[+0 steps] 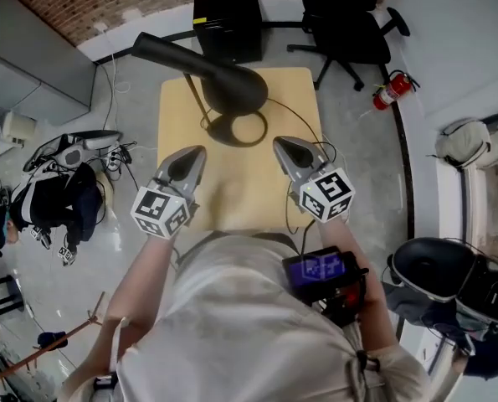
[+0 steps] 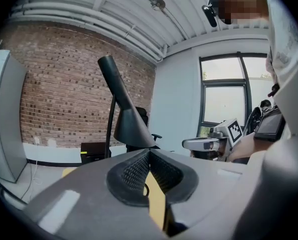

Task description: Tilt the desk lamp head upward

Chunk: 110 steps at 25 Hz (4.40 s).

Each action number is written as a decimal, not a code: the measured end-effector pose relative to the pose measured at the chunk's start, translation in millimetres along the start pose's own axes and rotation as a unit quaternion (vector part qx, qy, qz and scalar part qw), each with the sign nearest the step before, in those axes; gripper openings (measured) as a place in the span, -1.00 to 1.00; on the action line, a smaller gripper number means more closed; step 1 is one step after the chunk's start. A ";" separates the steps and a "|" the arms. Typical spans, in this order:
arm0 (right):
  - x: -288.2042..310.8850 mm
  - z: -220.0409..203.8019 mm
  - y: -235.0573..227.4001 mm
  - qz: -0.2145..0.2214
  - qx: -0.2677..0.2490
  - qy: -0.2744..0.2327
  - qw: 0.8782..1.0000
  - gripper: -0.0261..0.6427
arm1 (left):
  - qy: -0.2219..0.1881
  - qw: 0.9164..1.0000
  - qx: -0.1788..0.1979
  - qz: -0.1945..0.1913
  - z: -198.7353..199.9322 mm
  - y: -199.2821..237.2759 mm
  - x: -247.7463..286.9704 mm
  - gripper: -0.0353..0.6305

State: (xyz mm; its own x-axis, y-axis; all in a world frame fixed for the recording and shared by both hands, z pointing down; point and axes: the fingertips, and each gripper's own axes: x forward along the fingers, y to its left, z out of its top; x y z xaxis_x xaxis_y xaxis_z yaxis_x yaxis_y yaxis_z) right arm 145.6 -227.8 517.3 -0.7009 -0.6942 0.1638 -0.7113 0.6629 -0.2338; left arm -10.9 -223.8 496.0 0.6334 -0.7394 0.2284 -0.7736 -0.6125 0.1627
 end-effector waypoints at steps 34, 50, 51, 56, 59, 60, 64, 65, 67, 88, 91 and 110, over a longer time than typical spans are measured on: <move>37.7 43.3 -67.5 -0.052 0.131 -0.088 0.986 -0.89 | -0.050 0.996 0.033 0.068 115.5 93.1 -7.4 -0.78; 42.5 59.1 -62.9 -0.048 0.157 -0.117 0.979 -0.61 | -0.076 0.994 0.072 0.000 215.1 111.7 10.4 -0.06; 43.1 58.8 -62.4 -0.046 0.160 -0.118 0.979 -0.58 | -0.075 0.994 0.082 -0.002 220.7 110.9 11.9 -0.04; 47.5 55.9 -61.1 -0.030 0.185 -0.117 0.975 -0.39 | -0.054 0.994 0.088 -0.037 233.5 107.0 22.8 -0.02; 54.4 52.6 -62.5 -0.019 0.198 -0.108 0.974 -0.29 | -0.030 0.995 0.068 -0.069 232.9 107.7 29.8 -0.01; 57.3 51.0 -62.9 -0.015 0.203 -0.105 0.973 -0.24 | -0.021 0.994 0.068 -0.079 231.8 108.9 31.9 -0.01; 66.6 40.1 -65.2 0.007 0.238 -0.092 0.967 -0.08 | 0.021 0.988 0.082 -0.128 224.2 107.3 42.4 0.00; 69.7 37.0 -65.0 0.015 0.249 -0.085 0.965 -0.05 | 0.028 0.986 0.091 -0.137 223.5 106.0 44.5 0.00; 77.2 31.1 -65.9 0.025 0.268 -0.072 0.960 0.04 | 0.039 0.981 0.110 -0.155 224.3 103.9 47.6 0.01; 109.7 28.6 -75.0 0.075 0.391 -0.076 0.914 0.08 | 0.128 0.944 0.138 -0.271 205.3 84.7 58.1 -0.20; 112.1 41.5 -67.9 0.092 0.357 -0.082 0.926 -0.01 | 0.128 0.944 0.138 -0.272 205.4 86.4 57.1 -0.20; 107.4 43.6 -72.9 0.063 0.358 -0.072 0.929 -0.07 | 0.159 0.944 0.150 -0.246 197.0 93.5 54.6 -0.19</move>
State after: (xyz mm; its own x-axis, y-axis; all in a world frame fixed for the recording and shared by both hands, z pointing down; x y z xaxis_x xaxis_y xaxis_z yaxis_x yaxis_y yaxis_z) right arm 124.5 -362.9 510.2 -0.7253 -0.6880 -0.0255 -0.3703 0.4210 -0.8281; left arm -44.7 -376.5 334.6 0.8398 -0.2523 0.4806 -0.3161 -0.9471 0.0551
